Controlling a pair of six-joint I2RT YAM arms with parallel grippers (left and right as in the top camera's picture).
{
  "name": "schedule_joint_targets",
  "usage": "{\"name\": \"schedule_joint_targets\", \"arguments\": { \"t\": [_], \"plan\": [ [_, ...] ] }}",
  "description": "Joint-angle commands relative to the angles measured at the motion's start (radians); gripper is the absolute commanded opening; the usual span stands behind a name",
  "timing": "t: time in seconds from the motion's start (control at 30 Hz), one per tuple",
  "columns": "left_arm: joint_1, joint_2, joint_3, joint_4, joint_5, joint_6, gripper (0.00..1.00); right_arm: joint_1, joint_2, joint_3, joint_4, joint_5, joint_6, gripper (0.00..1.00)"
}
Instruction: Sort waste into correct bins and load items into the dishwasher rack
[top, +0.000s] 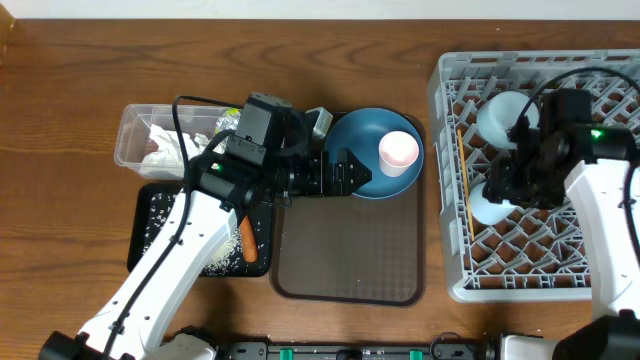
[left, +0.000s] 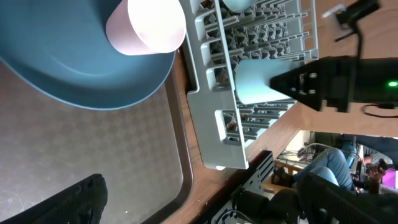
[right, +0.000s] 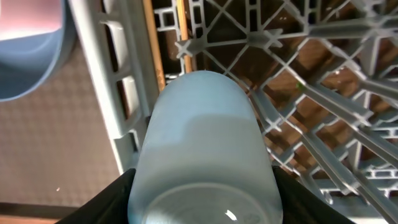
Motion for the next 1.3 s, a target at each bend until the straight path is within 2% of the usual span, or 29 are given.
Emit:
{"name": "schedule_joint_targets", "arguments": {
  "t": [0.0,0.13,0.17,0.27,0.3,0.4,0.57,0.73,1.0,1.27],
  "plan": [
    [0.002,-0.001,-0.006,-0.003,-0.002,0.017,1.0,0.003,0.005,-0.043,0.037,0.005,-0.008,0.15],
    [0.002,-0.001,-0.006,-0.003,-0.002,0.017,1.0,0.003,0.004,-0.048,0.055,0.005,-0.008,0.16],
    [0.002,-0.001,-0.006,-0.003,-0.002,0.017,1.0,0.003,0.004,-0.048,0.055,0.005,-0.008,0.19],
    [0.002,-0.001,-0.006,-0.003,-0.002,0.017,1.0,0.003,0.004,-0.048,0.05,0.005,-0.008,0.39],
    [0.002,-0.001,-0.006,-0.003,-0.002,0.017,1.0,0.003,0.004,-0.048,0.047,0.005,-0.008,0.49],
    [0.002,-0.001,-0.006,-0.003,-0.002,0.017,1.0,0.003,0.004,-0.048,0.036,0.005,-0.008,0.63],
    [0.002,-0.001,-0.006,-0.003,-0.002,0.017,1.0,0.003,0.004,-0.048,0.024,0.005,-0.008,0.78],
    [0.002,-0.001,-0.006,-0.003,-0.002,0.017,1.0,0.003,0.004,-0.048,0.024,0.005,-0.008,0.8],
    [0.002,-0.001,-0.006,-0.003,-0.002,0.017,1.0,0.003,0.004,0.02,-0.015,-0.01,-0.008,0.72],
    [0.002,-0.001,-0.006,-0.003,-0.002,0.017,1.0,0.003,-0.008,0.105,-0.056,-0.01,-0.008,0.74]
  ]
}}
